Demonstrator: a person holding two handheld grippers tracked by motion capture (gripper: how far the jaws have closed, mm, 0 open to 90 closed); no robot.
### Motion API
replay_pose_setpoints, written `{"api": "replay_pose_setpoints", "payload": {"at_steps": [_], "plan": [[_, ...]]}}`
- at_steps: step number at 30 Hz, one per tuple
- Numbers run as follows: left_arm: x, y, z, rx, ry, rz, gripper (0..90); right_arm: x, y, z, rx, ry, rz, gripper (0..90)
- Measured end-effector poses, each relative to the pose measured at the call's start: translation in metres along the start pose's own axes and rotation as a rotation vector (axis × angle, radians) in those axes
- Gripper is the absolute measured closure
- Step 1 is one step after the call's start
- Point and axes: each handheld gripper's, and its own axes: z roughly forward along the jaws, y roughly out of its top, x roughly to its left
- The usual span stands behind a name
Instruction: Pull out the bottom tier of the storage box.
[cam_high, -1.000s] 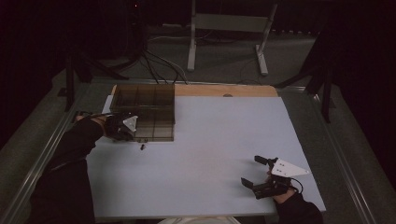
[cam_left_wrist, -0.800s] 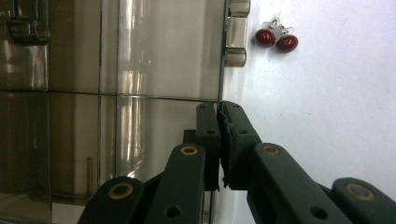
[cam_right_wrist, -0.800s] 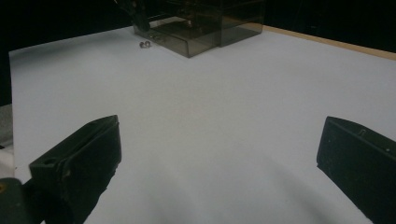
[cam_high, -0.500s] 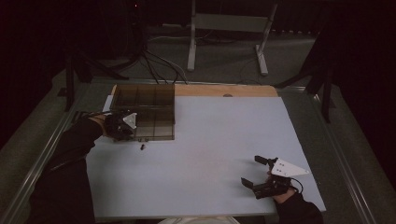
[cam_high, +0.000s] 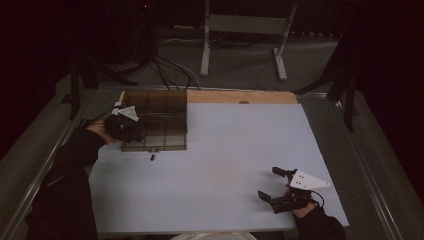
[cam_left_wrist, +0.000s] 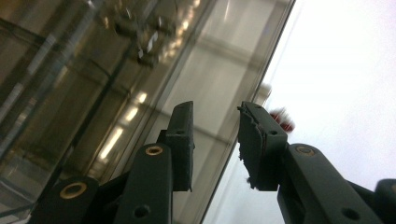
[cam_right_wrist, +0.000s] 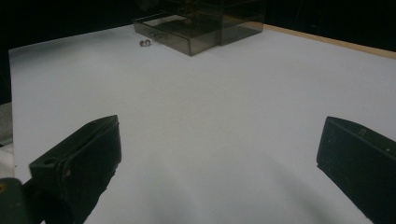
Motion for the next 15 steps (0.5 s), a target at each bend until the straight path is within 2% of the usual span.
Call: {"api": "replay_pose_setpoints", "payload": {"at_steps": [3, 7, 9, 11, 14, 15], "plan": [[-0.001, 0.001, -0.005, -0.045, 0.007, -0.027, 58.3, 0.0, 0.0, 0.0, -0.001, 0.001, -0.001, 0.0], [-0.002, 0.001, -0.009, -0.074, 0.021, -0.052, 44.4, 0.0, 0.0, 0.0, -0.001, 0.002, 0.0, 0.0], [-0.002, 0.001, -0.011, -0.096, 0.031, -0.079, 37.7, 0.0, 0.0, 0.0, -0.001, 0.001, 0.001, 0.0], [-0.001, 0.001, -0.013, -0.118, 0.025, -0.115, 31.2, 0.0, 0.0, 0.0, 0.0, 0.003, 0.0, 0.0], [-0.001, 0.002, -0.016, -0.148, 0.014, -0.138, 17.6, 0.0, 0.0, 0.0, -0.001, 0.003, 0.0, 0.0], [-0.001, 0.002, -0.017, -0.16, 0.015, -0.142, 16.5, 0.0, 0.0, 0.0, -0.001, 0.002, 0.0, 0.0]]}}
